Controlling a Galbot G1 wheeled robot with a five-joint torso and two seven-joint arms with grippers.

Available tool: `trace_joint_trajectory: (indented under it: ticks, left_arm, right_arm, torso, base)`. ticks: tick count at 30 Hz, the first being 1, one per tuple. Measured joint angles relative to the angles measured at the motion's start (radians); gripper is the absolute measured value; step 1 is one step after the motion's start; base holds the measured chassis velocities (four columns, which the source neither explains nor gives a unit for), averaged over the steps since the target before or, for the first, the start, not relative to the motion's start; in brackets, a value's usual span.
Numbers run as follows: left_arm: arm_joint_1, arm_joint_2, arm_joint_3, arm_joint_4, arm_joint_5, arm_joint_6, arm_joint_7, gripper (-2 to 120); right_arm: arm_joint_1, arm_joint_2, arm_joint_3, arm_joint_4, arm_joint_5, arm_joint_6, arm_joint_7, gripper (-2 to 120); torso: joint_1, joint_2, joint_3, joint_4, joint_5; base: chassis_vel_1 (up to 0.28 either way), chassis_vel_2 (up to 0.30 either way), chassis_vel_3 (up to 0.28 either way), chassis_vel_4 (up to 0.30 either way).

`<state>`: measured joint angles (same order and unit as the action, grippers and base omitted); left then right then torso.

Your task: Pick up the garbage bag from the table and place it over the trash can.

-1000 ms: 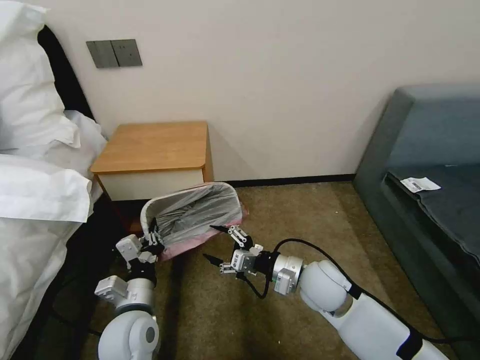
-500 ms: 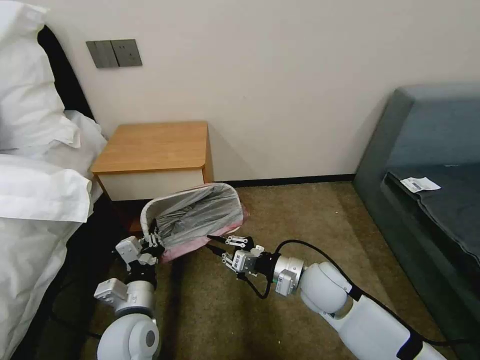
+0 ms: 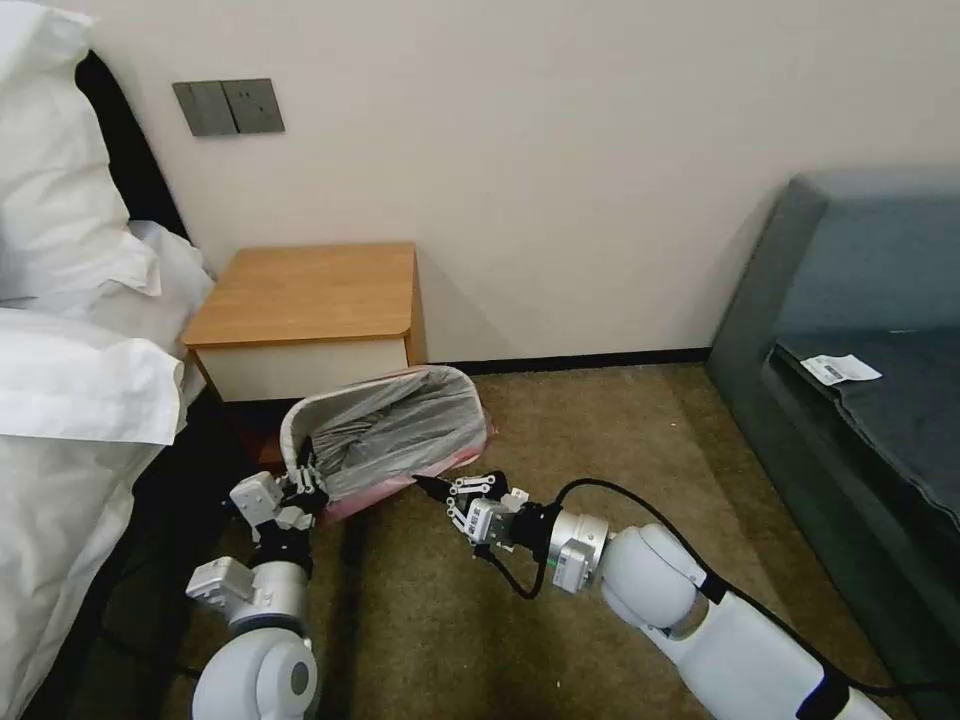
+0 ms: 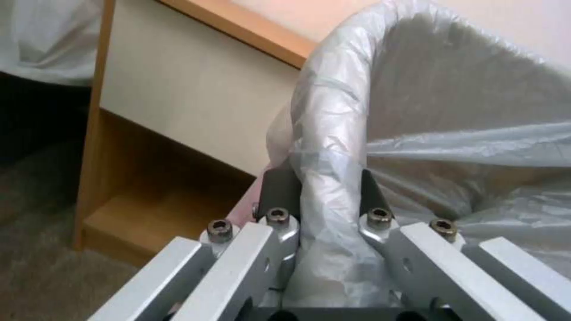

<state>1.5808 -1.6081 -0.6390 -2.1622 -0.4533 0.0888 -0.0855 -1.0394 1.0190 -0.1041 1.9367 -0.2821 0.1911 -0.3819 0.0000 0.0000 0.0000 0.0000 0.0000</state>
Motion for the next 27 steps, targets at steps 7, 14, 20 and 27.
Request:
trace_joint_trajectory:
  ticks: [7,14,20,27]
  left_arm:
    - [-0.002,0.000,-0.015,-0.014,-0.038,0.011,-0.008,7]
    - [-0.002,0.000,-0.016,-0.023,-0.049,0.016,-0.010,7]
    - [-0.004,0.000,-0.027,-0.005,-0.054,0.015,-0.011,7]
    - [-0.011,0.003,-0.027,0.014,-0.038,0.012,-0.011,7]
  right_arm:
    - [-0.031,-0.015,0.024,0.004,-0.001,0.010,-0.004,0]
    - [-0.048,-0.012,0.046,0.008,-0.002,0.019,-0.002,0]
    - [-0.096,-0.008,0.106,0.043,-0.026,0.058,0.029,0]
    - [-0.102,-0.032,0.211,0.083,-0.124,0.129,0.002,15]
  torso:
    - [0.000,0.000,0.000,0.0000,0.0000]
    - [0.000,0.000,0.000,0.0000,0.0000]
    - [0.000,0.000,0.000,0.0000,0.0000]
    - [0.000,0.000,0.000,0.0000,0.0000]
  base:
    - [0.000,0.000,0.000,0.000]
    - [0.000,0.000,0.000,0.000]
    - [0.000,0.000,0.000,0.000]
    - [0.000,0.000,0.000,0.000]
